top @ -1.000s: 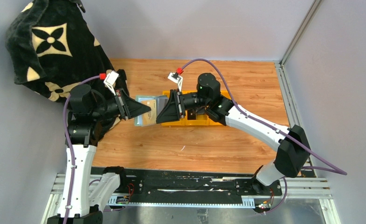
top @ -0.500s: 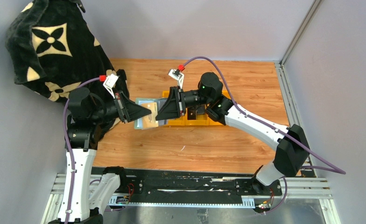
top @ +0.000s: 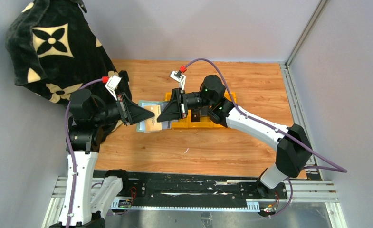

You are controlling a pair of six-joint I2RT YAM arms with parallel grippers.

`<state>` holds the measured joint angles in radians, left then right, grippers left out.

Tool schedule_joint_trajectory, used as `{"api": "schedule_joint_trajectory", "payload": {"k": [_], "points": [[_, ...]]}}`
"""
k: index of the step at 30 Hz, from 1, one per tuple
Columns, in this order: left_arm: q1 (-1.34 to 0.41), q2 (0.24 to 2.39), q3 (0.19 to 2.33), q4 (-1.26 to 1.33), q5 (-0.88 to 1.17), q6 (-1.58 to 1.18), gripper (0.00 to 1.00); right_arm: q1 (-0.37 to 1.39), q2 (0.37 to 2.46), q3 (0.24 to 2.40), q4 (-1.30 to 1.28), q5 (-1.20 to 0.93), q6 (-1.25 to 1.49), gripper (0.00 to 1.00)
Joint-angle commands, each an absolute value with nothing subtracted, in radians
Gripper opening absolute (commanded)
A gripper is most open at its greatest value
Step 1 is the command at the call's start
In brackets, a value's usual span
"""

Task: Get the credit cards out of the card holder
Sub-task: Remove the credit card from the card holder.

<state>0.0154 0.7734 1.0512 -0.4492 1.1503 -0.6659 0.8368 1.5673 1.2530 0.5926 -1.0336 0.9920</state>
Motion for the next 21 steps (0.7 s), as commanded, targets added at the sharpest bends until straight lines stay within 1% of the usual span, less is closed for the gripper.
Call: {"api": "schedule_joint_trajectory", "payload": {"k": [1,3,8,12,13,15,16,17,18,19,21], "points": [[0.011,0.772,1.042,-0.411,1.227,-0.699,0.13,0.830,1.519,1.203,0.668,-1.049,1.011,0.00],[0.011,0.771,1.038,-0.399,1.236,-0.708,0.13,0.829,1.508,1.183,0.687,-1.047,1.020,0.00],[0.011,0.768,1.043,-0.386,1.241,-0.721,0.04,0.827,1.491,1.161,0.701,-1.043,1.026,0.00],[0.011,0.766,1.044,-0.386,1.237,-0.717,0.00,0.827,1.499,1.157,0.761,-1.044,1.069,0.06],[0.011,0.765,1.042,-0.386,1.236,-0.716,0.00,0.827,1.504,1.158,0.789,-1.048,1.088,0.11],[0.011,0.764,1.043,-0.389,1.235,-0.712,0.00,0.827,1.517,1.160,0.843,-1.056,1.129,0.26],[0.011,0.765,1.042,-0.389,1.234,-0.710,0.00,0.827,1.527,1.162,0.865,-1.055,1.145,0.30],[0.011,0.765,1.043,-0.389,1.233,-0.710,0.00,0.827,1.532,1.166,0.888,-1.056,1.163,0.32],[0.011,0.764,1.044,-0.389,1.232,-0.710,0.00,0.827,1.541,1.169,0.911,-1.058,1.184,0.32],[0.011,0.766,1.045,-0.389,1.232,-0.710,0.00,0.826,1.550,1.172,0.941,-1.058,1.207,0.29],[0.011,0.768,1.050,-0.389,1.233,-0.712,0.00,0.819,1.567,1.170,1.011,-1.062,1.265,0.14]]}}
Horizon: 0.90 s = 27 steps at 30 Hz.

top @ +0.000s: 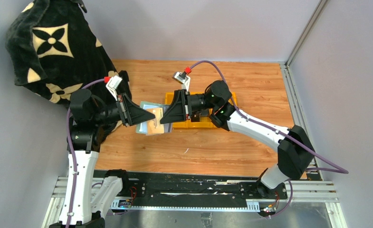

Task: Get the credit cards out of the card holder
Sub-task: Remove the credit card from the card holder.

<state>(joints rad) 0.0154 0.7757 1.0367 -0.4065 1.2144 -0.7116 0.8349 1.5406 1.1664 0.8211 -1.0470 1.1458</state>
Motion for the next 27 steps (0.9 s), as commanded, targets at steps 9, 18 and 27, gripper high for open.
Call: {"api": "schedule_joint_trajectory", "payload": {"k": [9,18,27], "points": [[0.011,0.774,1.074,-0.391,1.229,-0.711,0.00,0.772,1.507,1.033,1.089,-1.028,1.305,0.00],[0.011,0.780,1.089,-0.383,1.225,-0.715,0.00,0.759,1.435,0.994,0.900,-1.018,1.172,0.00],[0.011,0.806,1.150,-0.553,1.186,-0.499,0.00,0.576,1.227,1.009,0.133,-0.929,0.709,0.00]]}}
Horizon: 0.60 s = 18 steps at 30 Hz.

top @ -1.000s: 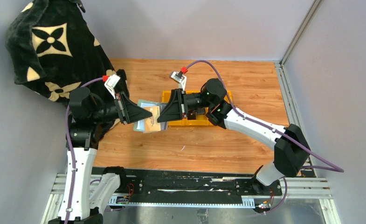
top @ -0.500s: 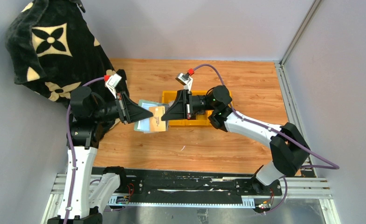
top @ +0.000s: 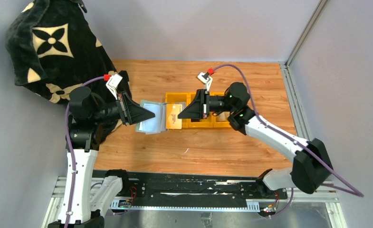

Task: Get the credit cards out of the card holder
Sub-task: Remove the credit card from the card holder, then place the credit card in the storage box.

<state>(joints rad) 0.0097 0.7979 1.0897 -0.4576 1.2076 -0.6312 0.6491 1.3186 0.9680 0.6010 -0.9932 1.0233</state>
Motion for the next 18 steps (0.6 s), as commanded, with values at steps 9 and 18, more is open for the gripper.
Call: {"api": "schedule_joint_trajectory", "payload": {"k": [9,18], "points": [[0.011,0.828,1.184,-0.661,1.108,-0.383,0.00,0.352,1.226,1.086,-0.445,-0.467,0.402,0.00],[0.011,0.802,1.183,-0.680,1.145,-0.365,0.00,0.327,1.473,1.247,-0.575,-0.050,0.268,0.00]]}}
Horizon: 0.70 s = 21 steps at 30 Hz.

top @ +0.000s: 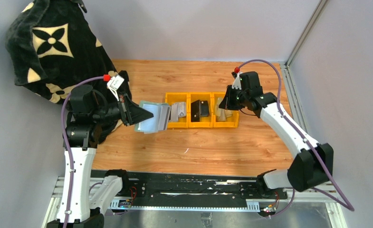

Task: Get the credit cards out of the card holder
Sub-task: Place the credit card in the storage box.

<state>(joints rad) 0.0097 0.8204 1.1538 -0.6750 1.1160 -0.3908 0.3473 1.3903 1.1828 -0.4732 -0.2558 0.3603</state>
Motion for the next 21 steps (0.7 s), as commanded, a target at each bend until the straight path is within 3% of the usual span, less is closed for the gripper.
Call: {"api": "schedule_joint_trajectory", "payload": {"k": [1,10,18,21], "points": [[0.011,0.801,1.184,-0.682,1.147,-0.362,0.00,0.325,1.501,1.262,-0.576,-0.042,0.263,0.00],[0.011,0.802,1.192,-0.691,1.158,-0.355,0.00,0.321,1.757,1.394,-0.603,-0.084,0.241,0.00],[0.011,0.796,1.182,-0.691,1.151,-0.363,0.00,0.310,1.851,1.423,-0.564,-0.180,0.247,0.01],[0.011,0.794,1.186,-0.692,1.152,-0.364,0.00,0.304,1.850,1.423,-0.579,-0.156,0.256,0.31]]}}
